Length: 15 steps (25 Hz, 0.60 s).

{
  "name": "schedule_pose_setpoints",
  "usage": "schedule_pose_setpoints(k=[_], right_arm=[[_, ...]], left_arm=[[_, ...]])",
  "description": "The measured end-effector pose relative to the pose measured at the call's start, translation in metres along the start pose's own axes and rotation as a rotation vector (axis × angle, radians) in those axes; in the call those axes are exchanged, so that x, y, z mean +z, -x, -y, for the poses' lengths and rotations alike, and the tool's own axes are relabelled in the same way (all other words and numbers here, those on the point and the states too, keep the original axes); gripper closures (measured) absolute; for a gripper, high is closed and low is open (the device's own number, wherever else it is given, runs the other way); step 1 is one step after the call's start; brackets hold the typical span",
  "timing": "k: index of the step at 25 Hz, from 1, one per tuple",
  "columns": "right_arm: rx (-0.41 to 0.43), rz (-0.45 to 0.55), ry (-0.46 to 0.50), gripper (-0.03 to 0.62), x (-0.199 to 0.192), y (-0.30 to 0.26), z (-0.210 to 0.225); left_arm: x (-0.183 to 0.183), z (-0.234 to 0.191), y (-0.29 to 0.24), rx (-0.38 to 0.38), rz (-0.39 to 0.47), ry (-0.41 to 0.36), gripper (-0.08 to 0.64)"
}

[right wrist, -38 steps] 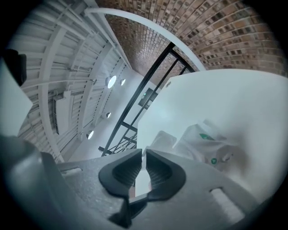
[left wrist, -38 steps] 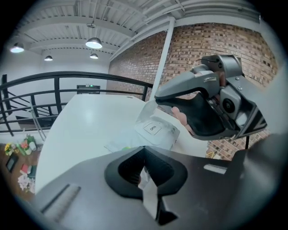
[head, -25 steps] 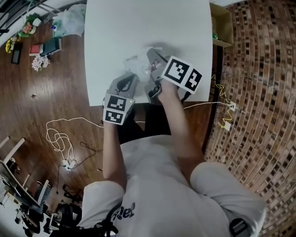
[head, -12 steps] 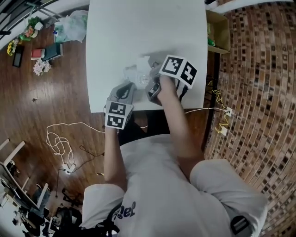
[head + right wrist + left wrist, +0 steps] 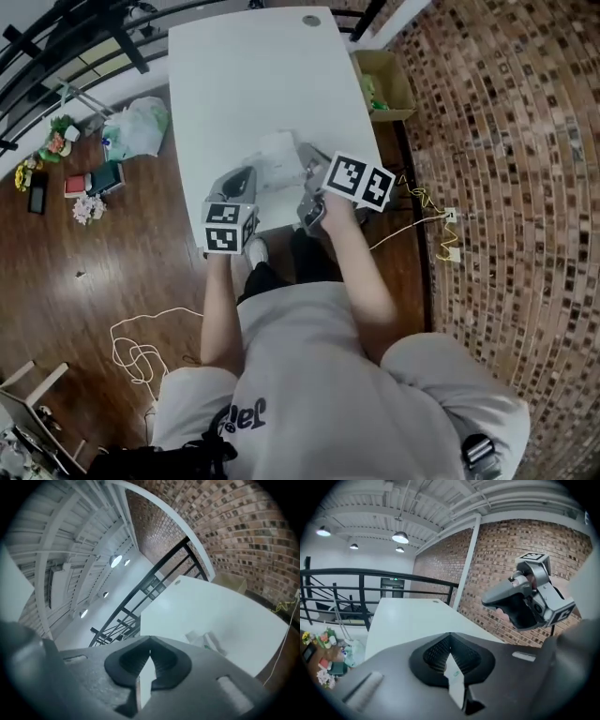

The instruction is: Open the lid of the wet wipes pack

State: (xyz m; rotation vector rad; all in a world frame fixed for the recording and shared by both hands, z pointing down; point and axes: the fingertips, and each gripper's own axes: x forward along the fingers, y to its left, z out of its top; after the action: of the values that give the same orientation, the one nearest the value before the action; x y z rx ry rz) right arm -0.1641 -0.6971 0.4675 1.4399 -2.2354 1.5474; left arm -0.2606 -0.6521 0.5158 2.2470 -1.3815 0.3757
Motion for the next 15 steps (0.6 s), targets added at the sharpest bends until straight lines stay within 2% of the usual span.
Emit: schedule_pose_setpoints(k=[4,6,10,13,15], right_arm=[[0.071,0.137,0.129,0.603,0.01,0.046,-0.025],[0.097,0.208,0.282,0.603,0.014,0.067,-0.038],[0.038,0.315,0.654,0.602,0.009,0.109,-0.04],[0.061,0.388,0.751,0.603,-0.003,0.141,-0.04],[0.09,0.441,0.788,0.603,-0.013,0.168,-0.038]], left_arm=[[0.036,0.013,0.033,0.057,0.158,-0.01,0.543],[0.048,0.025,0.046,0.073,0.222,-0.011,0.543],[0.061,0.055,0.065,0.112,0.309,-0.073,0.545],[0.061,0.082,0.085,0.141,0.329,-0.113,0.545],[0.062,0.097,0.104,0.198,0.39,-0.123,0.545]])
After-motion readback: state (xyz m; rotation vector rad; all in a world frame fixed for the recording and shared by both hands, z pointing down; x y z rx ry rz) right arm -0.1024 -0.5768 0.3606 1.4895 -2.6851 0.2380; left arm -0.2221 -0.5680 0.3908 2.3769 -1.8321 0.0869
